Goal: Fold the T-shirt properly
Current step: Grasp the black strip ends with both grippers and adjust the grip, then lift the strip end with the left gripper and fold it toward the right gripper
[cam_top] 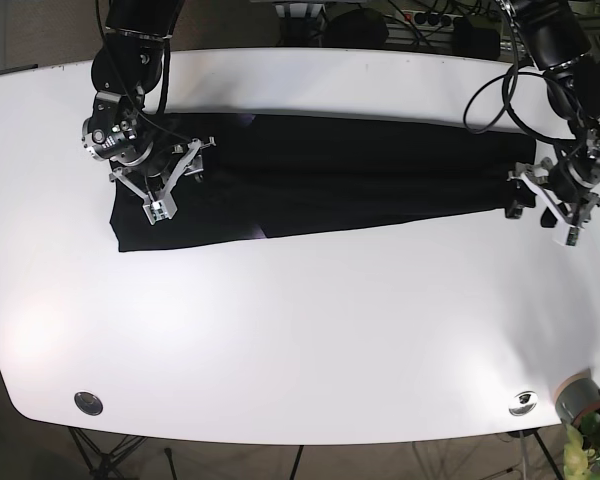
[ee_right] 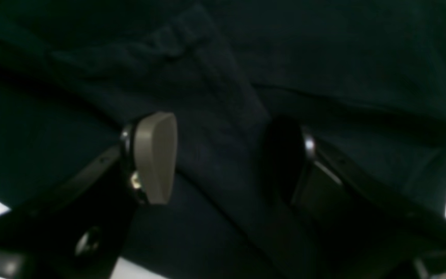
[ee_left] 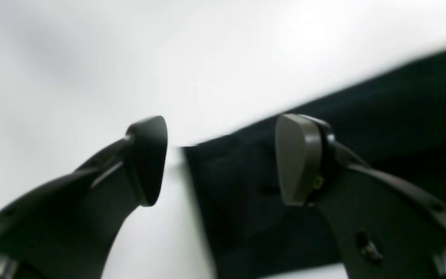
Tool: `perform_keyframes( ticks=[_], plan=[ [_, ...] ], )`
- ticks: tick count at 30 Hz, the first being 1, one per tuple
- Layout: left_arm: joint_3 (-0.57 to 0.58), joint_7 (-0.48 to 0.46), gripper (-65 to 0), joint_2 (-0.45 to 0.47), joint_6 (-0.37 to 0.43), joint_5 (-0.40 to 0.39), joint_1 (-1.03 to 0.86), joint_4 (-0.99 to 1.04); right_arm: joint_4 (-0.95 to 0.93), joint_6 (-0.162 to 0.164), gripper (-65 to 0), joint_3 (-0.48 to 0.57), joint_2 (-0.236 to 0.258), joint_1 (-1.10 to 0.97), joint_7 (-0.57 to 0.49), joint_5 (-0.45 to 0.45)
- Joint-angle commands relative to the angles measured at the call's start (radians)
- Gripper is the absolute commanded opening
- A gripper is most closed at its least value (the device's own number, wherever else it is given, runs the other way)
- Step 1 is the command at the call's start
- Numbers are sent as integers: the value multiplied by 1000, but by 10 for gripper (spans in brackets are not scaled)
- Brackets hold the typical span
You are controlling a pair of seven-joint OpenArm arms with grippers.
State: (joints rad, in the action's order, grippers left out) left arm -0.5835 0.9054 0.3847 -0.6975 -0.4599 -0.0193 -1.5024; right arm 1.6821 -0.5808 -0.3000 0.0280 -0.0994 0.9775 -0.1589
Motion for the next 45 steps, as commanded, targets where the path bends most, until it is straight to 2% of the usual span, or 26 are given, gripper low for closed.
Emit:
perform_keyframes(
  ticks=[1,7,12,16,25,38,39,41,43,45],
  plan=[
    [-26,36,-235,13,-1,-27,5,-14,20,-3,-279,-3,6,11,-9,-5],
    [-91,80,-231,0,-1,-76,-28,0,20,-3,-279,-3,6,7,-9,-5],
    [-146,80,-139,-8,-1,-133,-52,64,20,-5,-279,-1,6,7,-10,-5],
    [-151,80,-131,-8,-1,-155,-60,122,20,-6,-279,-1,5,7,-10,-5],
    [-143,79,-128,-6,-1,-202,-66,216,20,-9,-279,-1,5,7,-10,-5],
    [-34,79,-133,-11,-1,-202,-47,271,20,-9,-279,-1,5,7,-10,-5],
    [-30,79,-146,-11,-1,-202,-47,270,20,-9,-279,-1,5,7,-9,-5],
    [-30,79,-211,-13,-1,-202,-46,270,20,-9,-279,-1,5,7,-9,-5],
    [-31,77,-339,-13,-1,-202,-44,270,20,-9,-279,-1,5,7,-9,-5],
    [-31,76,-493,-13,-1,-201,-43,270,20,-9,-279,-1,5,5,-9,-5]
  ],
)
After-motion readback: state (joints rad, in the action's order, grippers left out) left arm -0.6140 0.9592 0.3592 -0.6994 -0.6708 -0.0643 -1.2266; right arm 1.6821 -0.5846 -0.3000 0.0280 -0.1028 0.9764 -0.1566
